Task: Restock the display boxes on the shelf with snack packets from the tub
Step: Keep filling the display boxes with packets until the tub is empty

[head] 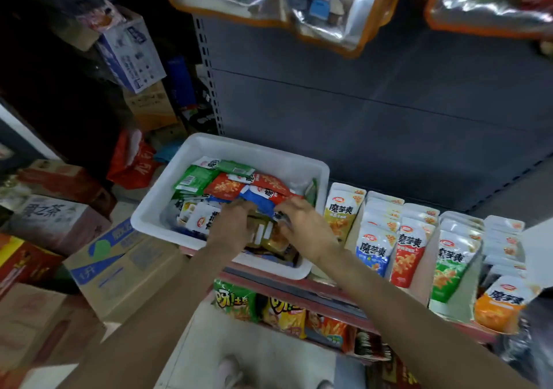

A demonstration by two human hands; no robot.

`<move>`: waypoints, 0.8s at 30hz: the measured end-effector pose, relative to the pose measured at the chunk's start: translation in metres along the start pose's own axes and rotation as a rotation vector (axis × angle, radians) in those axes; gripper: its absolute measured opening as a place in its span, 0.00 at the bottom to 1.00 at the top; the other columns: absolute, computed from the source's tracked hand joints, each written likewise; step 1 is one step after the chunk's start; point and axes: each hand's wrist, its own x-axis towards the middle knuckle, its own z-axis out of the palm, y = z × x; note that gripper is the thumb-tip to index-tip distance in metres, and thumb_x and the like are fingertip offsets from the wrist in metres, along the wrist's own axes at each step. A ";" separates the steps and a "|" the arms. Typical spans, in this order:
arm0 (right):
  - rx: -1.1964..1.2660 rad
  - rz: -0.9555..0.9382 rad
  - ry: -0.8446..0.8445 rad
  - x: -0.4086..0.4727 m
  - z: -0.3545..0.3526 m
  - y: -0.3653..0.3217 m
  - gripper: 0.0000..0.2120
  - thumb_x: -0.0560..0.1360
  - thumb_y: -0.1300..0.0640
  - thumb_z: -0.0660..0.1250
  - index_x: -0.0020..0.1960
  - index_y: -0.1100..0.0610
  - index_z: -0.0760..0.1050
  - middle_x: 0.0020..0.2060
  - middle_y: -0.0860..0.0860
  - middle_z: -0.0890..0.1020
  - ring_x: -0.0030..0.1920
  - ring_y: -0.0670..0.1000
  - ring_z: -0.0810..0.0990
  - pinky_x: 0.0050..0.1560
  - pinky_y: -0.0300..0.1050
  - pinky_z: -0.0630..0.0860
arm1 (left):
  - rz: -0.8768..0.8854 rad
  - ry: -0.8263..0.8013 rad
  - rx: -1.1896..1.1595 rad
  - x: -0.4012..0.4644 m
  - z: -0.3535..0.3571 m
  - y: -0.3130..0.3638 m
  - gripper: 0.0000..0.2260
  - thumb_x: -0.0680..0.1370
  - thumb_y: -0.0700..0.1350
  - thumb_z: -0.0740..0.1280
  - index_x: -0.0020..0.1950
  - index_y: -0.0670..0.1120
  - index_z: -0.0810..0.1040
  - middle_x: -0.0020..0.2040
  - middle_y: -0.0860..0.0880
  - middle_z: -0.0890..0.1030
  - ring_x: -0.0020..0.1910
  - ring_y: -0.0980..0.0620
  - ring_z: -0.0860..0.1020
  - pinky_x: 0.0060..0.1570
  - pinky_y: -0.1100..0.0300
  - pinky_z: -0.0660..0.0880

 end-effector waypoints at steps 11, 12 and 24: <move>0.035 -0.004 -0.338 0.043 0.049 -0.048 0.26 0.74 0.51 0.69 0.71 0.52 0.68 0.64 0.55 0.75 0.62 0.56 0.74 0.59 0.47 0.73 | -0.348 0.039 0.015 0.002 -0.048 -0.071 0.16 0.75 0.40 0.68 0.62 0.40 0.74 0.54 0.40 0.79 0.56 0.42 0.76 0.55 0.51 0.74; 0.015 0.004 -0.346 0.043 0.048 -0.049 0.27 0.74 0.51 0.69 0.71 0.54 0.67 0.65 0.56 0.74 0.63 0.56 0.74 0.59 0.47 0.73 | -0.370 0.042 -0.076 0.002 -0.052 -0.070 0.15 0.74 0.40 0.68 0.60 0.41 0.75 0.52 0.42 0.80 0.54 0.43 0.77 0.54 0.53 0.75; 0.157 0.019 0.189 0.011 0.001 -0.038 0.22 0.76 0.62 0.62 0.69 0.53 0.67 0.52 0.57 0.80 0.48 0.59 0.80 0.46 0.49 0.77 | -0.046 -0.029 -0.867 0.001 -0.051 0.021 0.08 0.78 0.41 0.65 0.57 0.41 0.76 0.41 0.47 0.81 0.37 0.57 0.82 0.41 0.64 0.80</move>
